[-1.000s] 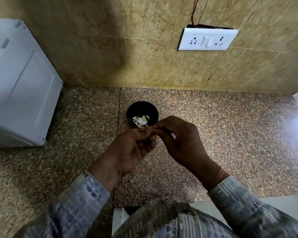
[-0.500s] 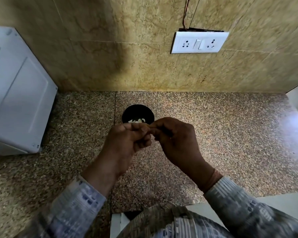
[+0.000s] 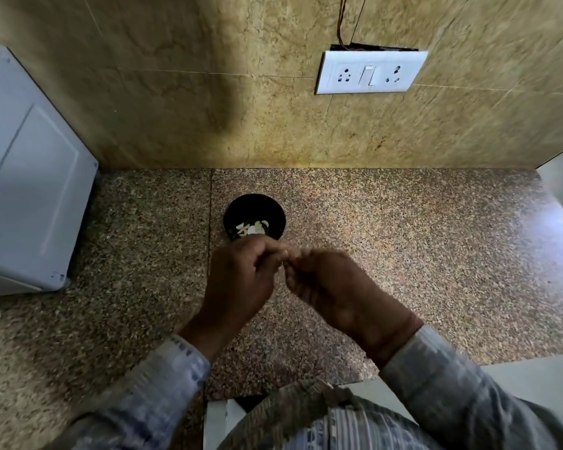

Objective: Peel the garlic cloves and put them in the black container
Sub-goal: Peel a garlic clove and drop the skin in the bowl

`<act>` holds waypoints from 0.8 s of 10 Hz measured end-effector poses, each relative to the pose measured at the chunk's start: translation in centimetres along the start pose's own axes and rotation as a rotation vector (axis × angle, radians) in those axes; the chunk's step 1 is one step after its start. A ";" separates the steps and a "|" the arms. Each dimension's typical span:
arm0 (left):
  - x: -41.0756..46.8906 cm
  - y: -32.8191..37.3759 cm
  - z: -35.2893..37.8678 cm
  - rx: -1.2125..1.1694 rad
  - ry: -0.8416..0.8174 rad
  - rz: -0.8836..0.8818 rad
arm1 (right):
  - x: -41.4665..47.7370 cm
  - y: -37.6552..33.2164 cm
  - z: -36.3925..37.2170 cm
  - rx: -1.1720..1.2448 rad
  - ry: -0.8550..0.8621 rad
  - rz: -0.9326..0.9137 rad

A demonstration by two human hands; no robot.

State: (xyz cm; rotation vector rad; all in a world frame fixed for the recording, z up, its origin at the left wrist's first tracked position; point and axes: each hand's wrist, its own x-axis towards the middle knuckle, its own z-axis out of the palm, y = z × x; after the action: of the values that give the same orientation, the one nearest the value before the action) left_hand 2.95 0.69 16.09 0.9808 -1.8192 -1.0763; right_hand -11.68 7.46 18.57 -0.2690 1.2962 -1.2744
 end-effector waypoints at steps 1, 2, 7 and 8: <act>-0.2 -1.5 0.0 0.222 -0.118 0.306 | 0.2 1.0 0.0 -0.013 0.053 0.137; -0.1 -0.1 0.6 -0.314 -0.033 -0.354 | 0.0 1.0 -0.9 -0.691 0.157 -0.506; 0.7 3.1 -0.1 -1.003 -0.092 -0.806 | -1.0 -1.7 -0.2 -0.868 0.042 -0.869; 0.8 3.5 -0.5 -0.409 0.058 -0.348 | -1.5 -1.8 0.5 -0.340 -0.010 -0.427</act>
State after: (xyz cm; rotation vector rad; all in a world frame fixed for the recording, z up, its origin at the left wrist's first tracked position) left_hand 2.31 1.05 19.64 1.0811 -1.3315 -1.5405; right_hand -11.91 7.74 20.93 -0.8277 1.4948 -1.3939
